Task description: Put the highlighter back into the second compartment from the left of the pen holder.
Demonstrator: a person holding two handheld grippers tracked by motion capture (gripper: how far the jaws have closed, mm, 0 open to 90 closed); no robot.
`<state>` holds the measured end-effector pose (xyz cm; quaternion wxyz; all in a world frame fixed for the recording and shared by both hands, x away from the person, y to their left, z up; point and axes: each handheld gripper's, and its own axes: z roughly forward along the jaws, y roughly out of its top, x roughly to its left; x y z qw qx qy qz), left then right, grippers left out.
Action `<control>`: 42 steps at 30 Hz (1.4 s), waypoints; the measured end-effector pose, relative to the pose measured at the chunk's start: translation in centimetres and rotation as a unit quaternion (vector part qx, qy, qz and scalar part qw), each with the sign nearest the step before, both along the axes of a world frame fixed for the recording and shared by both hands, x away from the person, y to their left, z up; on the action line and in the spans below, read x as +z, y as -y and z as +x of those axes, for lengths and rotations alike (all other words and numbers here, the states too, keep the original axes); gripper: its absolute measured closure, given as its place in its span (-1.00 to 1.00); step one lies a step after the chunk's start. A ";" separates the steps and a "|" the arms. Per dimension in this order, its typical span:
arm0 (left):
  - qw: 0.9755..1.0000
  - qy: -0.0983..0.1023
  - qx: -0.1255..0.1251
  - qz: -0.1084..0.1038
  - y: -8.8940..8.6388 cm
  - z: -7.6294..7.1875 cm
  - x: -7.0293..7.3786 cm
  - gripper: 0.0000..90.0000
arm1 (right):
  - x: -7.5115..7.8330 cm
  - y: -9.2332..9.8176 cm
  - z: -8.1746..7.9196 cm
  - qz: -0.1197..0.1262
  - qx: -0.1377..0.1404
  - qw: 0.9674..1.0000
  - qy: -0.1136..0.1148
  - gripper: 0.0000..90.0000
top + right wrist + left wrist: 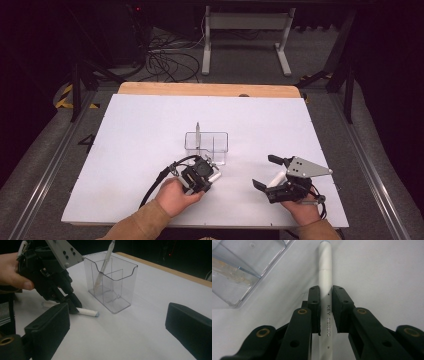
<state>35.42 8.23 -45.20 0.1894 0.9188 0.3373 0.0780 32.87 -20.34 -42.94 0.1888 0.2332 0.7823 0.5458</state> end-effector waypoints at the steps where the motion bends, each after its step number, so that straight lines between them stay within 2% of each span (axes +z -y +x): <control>1: 1.000 0.000 -0.001 0.001 0.0 0.0 0.0 0.73 | 0.0 0.0 0.0 0.000 0.000 1.000 0.000 -0.86; 6: 1.000 0.004 -0.002 -0.002 -0.1 0.0 0.1 0.73 | 0.0 0.0 0.0 0.000 0.001 1.000 0.000 -0.86; 13: 0.999 0.019 -0.001 -0.030 -0.8 -0.1 1.3 0.73 | 0.0 0.0 0.0 0.000 0.001 1.000 -0.001 -0.86; 21: 0.998 0.041 -0.009 -0.055 -1.5 -0.5 2.9 0.73 | 0.0 0.0 0.0 0.000 0.002 1.000 -0.001 -0.86; 32: 0.995 0.056 -0.016 -0.077 -2.1 -1.1 4.2 0.73 | 0.0 0.0 0.0 0.000 0.002 1.000 -0.001 -0.86; 37: 0.993 0.067 -0.020 -0.094 -2.3 -1.3 4.7 0.73 | 0.0 0.0 0.0 0.001 0.001 1.000 -0.002 -0.86; 42: 0.988 0.086 -0.020 -0.123 -2.8 -1.5 5.4 0.73 | 0.0 0.0 0.0 0.002 0.002 1.000 -0.002 -0.86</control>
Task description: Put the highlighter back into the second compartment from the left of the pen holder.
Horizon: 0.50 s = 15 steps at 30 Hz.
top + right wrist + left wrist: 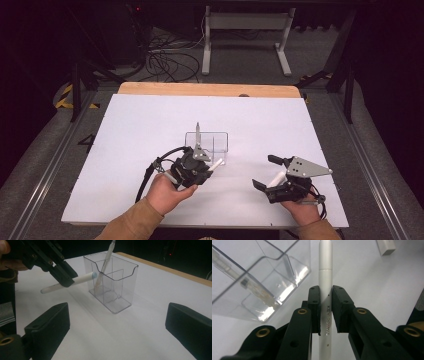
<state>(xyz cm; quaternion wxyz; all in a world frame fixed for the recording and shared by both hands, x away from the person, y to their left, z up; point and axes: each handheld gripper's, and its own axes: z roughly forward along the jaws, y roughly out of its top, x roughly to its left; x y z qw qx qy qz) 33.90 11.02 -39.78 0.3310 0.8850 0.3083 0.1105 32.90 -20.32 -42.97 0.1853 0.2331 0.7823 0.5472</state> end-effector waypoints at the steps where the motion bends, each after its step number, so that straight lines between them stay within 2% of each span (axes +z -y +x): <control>1: 1.000 0.005 -0.001 -0.007 -0.1 0.0 0.2 0.73 | 0.0 0.0 0.0 0.000 0.000 1.000 0.000 -0.86; 7: 0.998 0.034 0.002 -0.049 -0.8 -0.2 1.4 0.73 | 0.0 0.0 0.0 0.002 0.000 1.000 -0.001 -0.86; 15: 0.992 0.066 0.017 -0.103 -1.4 -0.2 2.8 0.73 | 0.0 0.0 0.0 0.002 0.000 1.000 -0.001 -0.86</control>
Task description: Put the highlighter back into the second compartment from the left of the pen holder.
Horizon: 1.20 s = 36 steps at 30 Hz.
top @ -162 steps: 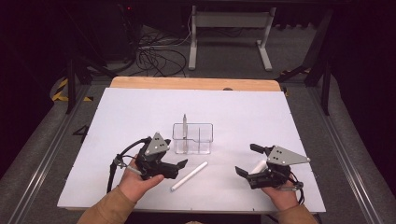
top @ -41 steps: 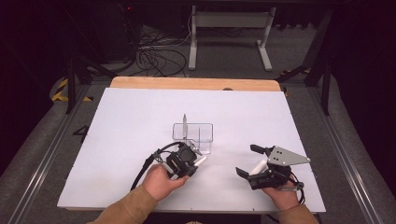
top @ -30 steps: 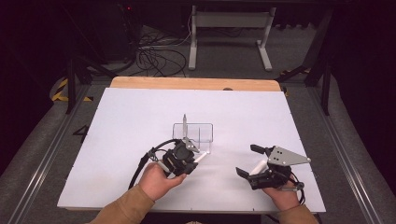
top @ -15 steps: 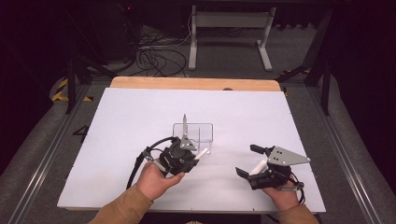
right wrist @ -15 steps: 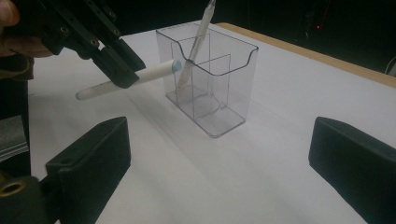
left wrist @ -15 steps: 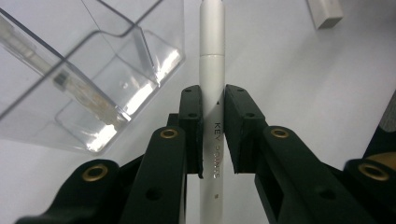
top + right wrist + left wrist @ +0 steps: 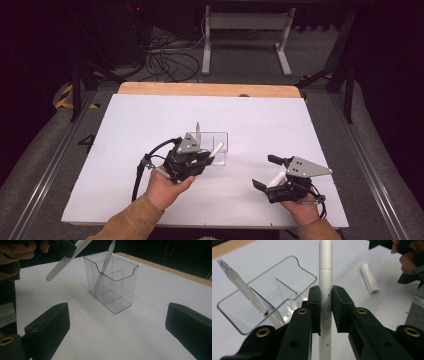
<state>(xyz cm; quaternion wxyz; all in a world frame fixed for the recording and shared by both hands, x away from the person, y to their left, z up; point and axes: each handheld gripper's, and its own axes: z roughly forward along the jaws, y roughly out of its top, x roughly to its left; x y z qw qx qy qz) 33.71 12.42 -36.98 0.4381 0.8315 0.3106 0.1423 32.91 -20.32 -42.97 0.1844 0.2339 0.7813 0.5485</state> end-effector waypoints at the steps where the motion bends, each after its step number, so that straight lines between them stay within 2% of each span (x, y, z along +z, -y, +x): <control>1: 1.000 0.004 0.002 -0.005 -0.1 0.1 0.1 0.73 | 0.0 0.0 0.0 0.000 0.000 1.000 0.000 -0.86; 9: 0.998 0.024 0.012 -0.049 -0.4 0.6 0.7 0.73 | 0.0 0.0 0.0 0.000 0.001 1.000 0.000 -0.86; 13: 0.996 0.041 0.019 -0.081 -0.7 0.9 0.9 0.73 | 0.0 0.0 0.0 0.000 0.001 1.000 0.000 -0.86; 18: 0.991 0.044 0.024 -0.120 -1.0 1.4 1.1 0.73 | 0.0 -0.1 0.0 -0.002 0.002 1.000 0.000 -0.86; 24: 0.987 0.067 0.033 -0.142 -1.0 2.0 1.0 0.73 | -0.1 -0.1 0.0 -0.002 0.002 1.000 0.000 -0.86; 30: 0.981 0.085 0.040 -0.170 -1.1 2.8 1.0 0.72 | -0.1 -0.1 0.0 -0.002 0.002 1.000 0.000 -0.86; 33: 0.979 0.093 0.041 -0.177 -1.1 3.1 0.9 0.72 | -0.1 -0.1 0.0 -0.002 0.003 1.000 -0.001 -0.86; 36: 0.978 0.100 0.046 -0.178 -1.1 3.5 0.7 0.72 | -0.1 -0.1 0.0 -0.003 0.003 1.000 -0.001 -0.86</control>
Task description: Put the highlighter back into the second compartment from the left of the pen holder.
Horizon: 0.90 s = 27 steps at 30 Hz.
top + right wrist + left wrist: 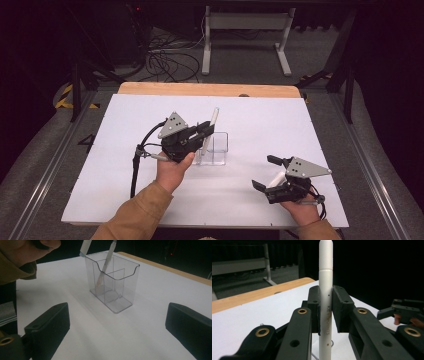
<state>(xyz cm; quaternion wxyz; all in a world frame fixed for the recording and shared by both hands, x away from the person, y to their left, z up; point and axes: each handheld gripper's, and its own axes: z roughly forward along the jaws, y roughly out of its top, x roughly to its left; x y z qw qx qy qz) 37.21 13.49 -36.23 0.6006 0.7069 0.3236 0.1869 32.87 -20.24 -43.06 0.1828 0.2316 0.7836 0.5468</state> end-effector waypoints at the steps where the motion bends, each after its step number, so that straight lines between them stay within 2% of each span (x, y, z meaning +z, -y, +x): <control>1: 1.000 0.000 0.000 -0.001 0.0 0.1 0.0 0.72 | 0.0 0.0 0.0 0.000 0.000 1.000 0.000 -0.86; 5: 1.000 0.001 0.007 -0.011 0.0 0.6 -0.1 0.72 | 0.0 0.0 0.0 0.000 0.000 1.000 0.000 -0.86; 9: 1.000 0.003 0.015 -0.011 0.1 1.1 -0.2 0.72 | 0.0 0.0 0.0 0.000 0.000 1.000 0.000 -0.86; 11: 1.000 -0.005 0.015 -0.018 0.2 1.3 -0.4 0.72 | 0.0 0.0 0.0 0.000 0.000 1.000 0.000 -0.86; 27: 0.999 -0.004 0.038 -0.010 0.2 2.7 -1.0 0.72 | -0.1 0.0 0.0 0.000 0.001 1.000 -0.001 -0.86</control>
